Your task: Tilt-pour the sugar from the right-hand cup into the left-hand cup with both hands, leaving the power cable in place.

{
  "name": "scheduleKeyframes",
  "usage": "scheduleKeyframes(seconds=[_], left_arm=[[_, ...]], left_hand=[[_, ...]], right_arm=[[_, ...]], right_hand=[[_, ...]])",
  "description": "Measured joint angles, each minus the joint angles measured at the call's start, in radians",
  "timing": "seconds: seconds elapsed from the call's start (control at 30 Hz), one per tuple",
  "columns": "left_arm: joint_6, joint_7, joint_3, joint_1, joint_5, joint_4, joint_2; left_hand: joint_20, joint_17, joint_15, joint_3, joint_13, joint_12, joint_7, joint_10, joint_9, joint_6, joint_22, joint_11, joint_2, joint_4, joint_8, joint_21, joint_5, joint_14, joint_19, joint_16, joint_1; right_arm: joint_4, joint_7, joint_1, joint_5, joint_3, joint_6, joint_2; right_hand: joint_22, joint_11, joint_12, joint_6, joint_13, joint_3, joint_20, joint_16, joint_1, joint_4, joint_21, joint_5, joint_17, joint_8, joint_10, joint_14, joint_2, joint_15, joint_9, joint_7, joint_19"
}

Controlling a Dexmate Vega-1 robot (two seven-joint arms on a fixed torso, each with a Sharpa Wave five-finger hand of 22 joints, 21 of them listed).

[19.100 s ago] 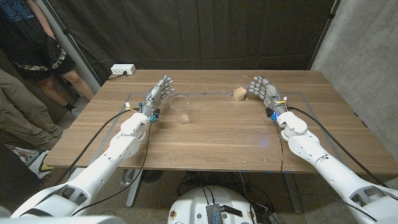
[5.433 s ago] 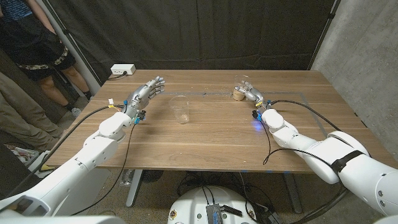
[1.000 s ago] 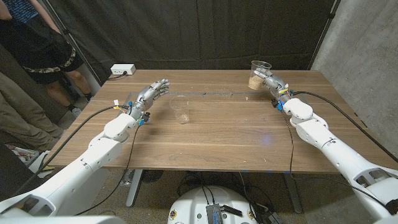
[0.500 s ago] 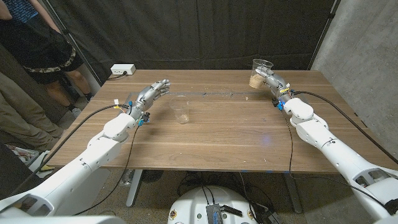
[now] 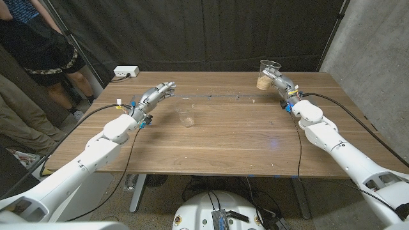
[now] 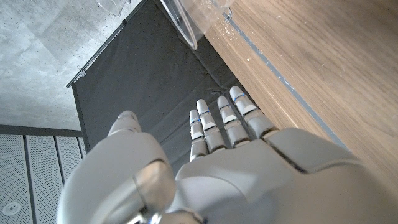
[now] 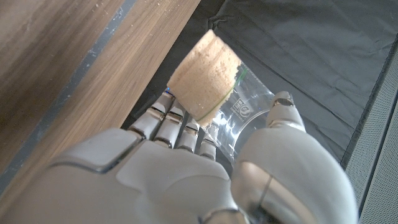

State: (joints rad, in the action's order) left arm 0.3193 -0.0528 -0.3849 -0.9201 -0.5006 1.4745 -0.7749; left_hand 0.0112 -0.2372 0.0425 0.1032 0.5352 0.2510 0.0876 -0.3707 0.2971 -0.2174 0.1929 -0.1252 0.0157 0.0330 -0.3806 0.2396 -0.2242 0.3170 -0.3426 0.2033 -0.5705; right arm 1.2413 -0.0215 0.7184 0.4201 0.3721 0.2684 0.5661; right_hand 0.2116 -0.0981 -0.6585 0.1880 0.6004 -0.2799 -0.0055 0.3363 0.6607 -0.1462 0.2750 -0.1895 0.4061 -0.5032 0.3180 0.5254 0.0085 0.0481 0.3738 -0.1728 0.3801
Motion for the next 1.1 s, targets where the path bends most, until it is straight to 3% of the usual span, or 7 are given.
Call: scheduleKeyframes(seconds=[0.73,1.1], left_arm=[[0.03,0.005,0.012,-0.073,-0.001,0.025,-0.046],[0.063,-0.012,0.015,-0.085,-0.009,0.014,-0.061]], left_hand=[[0.009,-0.002,-0.002,-0.015,0.005,-0.004,0.001,0.005,0.003,0.016,0.0,0.006,0.003,0.013,0.004,0.0,-0.017,-0.001,-0.002,0.0,0.024],[0.031,-0.002,-0.004,-0.09,0.005,-0.015,-0.002,0.039,0.003,0.045,0.0,0.007,0.097,0.018,0.012,-0.007,-0.028,-0.028,0.009,0.0,0.087]], right_arm=[[0.039,-0.008,0.004,-0.006,0.001,-0.035,0.03],[0.075,0.009,0.022,-0.008,-0.003,-0.061,0.049]], right_hand=[[0.0,-0.002,-0.008,0.007,0.01,0.0,0.0,-0.005,0.007,0.0,0.0,0.0,0.009,0.0,0.002,0.0,0.012,0.0,0.0,0.0,0.0],[0.0,-0.002,-0.008,0.007,0.014,0.0,0.0,-0.005,0.007,0.0,0.0,0.001,0.014,-0.004,0.002,0.0,0.011,0.0,0.005,0.0,0.0]])
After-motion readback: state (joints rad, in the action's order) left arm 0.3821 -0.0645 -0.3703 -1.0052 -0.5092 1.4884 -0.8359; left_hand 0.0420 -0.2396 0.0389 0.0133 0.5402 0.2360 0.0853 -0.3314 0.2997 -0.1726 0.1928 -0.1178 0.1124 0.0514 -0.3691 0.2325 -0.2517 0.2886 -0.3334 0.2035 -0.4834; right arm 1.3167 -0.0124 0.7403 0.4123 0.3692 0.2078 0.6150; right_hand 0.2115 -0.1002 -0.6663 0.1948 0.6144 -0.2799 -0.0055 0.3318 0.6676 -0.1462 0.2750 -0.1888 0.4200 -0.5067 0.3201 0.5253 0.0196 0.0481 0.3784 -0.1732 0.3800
